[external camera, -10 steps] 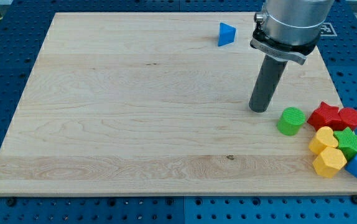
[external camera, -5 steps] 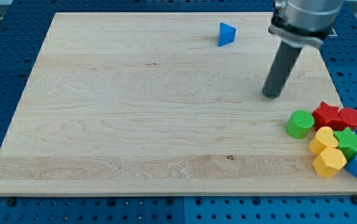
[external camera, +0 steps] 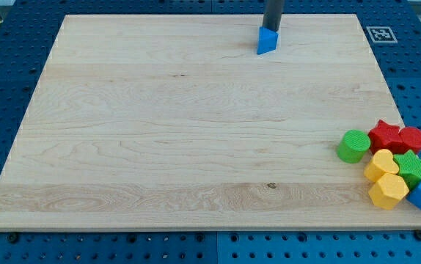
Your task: Push the blue triangle to the group of blocks
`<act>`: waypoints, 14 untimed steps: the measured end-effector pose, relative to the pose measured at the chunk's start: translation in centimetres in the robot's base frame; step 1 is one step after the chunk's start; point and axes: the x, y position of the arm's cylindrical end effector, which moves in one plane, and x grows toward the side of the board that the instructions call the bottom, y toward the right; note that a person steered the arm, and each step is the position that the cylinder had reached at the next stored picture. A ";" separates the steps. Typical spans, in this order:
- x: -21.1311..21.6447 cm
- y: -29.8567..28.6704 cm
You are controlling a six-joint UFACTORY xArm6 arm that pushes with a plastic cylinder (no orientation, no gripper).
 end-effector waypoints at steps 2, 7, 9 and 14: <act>5.4 -0.6; 14.1 -7.1; 16.4 -9.4; 20.2 2.0</act>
